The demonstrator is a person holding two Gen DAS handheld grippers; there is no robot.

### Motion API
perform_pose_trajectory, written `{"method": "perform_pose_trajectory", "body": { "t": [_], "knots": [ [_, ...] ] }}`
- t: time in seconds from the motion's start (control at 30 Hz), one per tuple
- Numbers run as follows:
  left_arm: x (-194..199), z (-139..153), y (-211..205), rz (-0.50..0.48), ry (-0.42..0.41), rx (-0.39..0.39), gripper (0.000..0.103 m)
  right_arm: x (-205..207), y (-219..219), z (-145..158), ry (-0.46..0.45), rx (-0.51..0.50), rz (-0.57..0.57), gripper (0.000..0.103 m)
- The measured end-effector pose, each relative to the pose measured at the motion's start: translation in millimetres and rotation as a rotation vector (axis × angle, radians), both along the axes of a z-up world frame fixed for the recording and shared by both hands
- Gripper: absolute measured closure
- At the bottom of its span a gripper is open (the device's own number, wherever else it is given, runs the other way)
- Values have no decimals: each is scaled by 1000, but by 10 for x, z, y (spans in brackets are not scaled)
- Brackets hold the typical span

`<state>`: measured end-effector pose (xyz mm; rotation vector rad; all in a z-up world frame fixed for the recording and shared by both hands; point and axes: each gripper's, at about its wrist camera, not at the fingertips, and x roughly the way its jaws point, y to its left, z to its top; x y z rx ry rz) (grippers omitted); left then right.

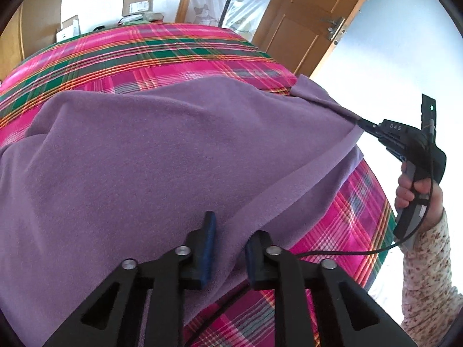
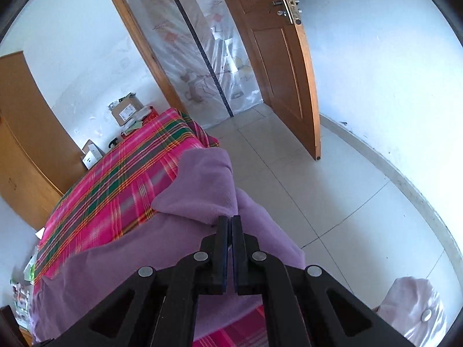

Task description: Fold clothes

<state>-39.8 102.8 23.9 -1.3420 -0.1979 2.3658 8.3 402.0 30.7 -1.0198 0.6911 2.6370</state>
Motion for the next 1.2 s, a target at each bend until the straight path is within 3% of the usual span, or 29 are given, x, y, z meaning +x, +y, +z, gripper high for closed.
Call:
{"method": "perform_pose_trajectory", "body": {
  "t": [0.37, 0.7, 0.87, 1.0, 1.1, 1.2],
  "knots": [
    [89, 86, 29, -13, 25, 15, 93, 185, 87, 12, 64, -47, -21, 101],
    [173, 8, 105, -70, -13, -56, 91, 250, 193, -303, -3, -87, -34, 100],
    [213, -28, 140, -98, -32, -90, 90, 328, 242, -391, -10, -109, -51, 95],
    [206, 2, 105, -113, -43, -69, 86, 374, 305, -424, -5, -140, -56, 94],
    [217, 94, 35, -122, -46, -21, 85, 395, 282, -394, -18, -97, -50, 94],
    [194, 186, 10, -122, -35, 9, 79, 404, 200, -291, -26, 36, -18, 93]
  ]
}}
